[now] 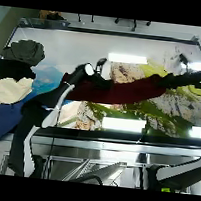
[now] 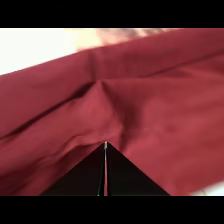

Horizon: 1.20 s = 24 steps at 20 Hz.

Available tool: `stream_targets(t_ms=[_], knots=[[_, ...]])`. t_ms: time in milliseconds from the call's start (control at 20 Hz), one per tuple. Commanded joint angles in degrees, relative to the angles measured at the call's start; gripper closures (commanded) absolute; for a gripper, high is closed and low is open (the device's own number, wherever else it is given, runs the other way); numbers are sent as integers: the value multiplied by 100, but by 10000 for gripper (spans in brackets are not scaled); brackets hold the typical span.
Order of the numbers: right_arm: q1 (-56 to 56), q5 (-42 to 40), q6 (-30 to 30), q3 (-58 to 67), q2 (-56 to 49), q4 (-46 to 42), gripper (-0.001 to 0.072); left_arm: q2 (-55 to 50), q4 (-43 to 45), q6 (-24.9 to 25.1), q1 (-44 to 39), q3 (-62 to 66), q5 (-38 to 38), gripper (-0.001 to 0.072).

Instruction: Fold the shirts.

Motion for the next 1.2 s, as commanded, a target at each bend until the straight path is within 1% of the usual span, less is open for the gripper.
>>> stream_targets(t_ms=[0,100,200,250,300,350,500,550,650,750,800,950,1150], knots=[[-149,251,-59,162,710,643,692,-691,2,-566,-649,636,354,695],[-234,229,-55,372,772,656,692,-879,-46,-715,-866,992,470,695],[-234,232,-52,444,769,656,692,-876,-575,-710,-955,997,796,695],[-216,232,-52,444,743,651,692,-872,-920,-706,-949,997,863,695],[-216,232,-50,444,704,647,692,-822,-1266,-656,-885,997,758,694],[-219,227,-22,442,664,640,692,-723,-1600,-444,-782,997,496,695],[-177,138,190,442,566,658,692,76,-2970,942,-175,997,-903,695],[-109,24,264,442,568,678,692,531,-3318,1209,118,997,-1423,696],[146,-201,304,439,577,1019,692,1633,-3589,1445,695,927,-2138,696],[697,-638,315,439,570,1447,692,3012,-3569,1749,1272,450,-2446,696],[1071,-968,315,439,560,1423,691,3709,-3541,1812,1572,181,-2583,696],[2490,-1980,313,433,334,1161,691,5587,-3475,2024,2428,-693,-2704,695],[4100,-2833,310,433,-498,638,690,7724,-2511,2002,3661,-2031,-2557,696]])
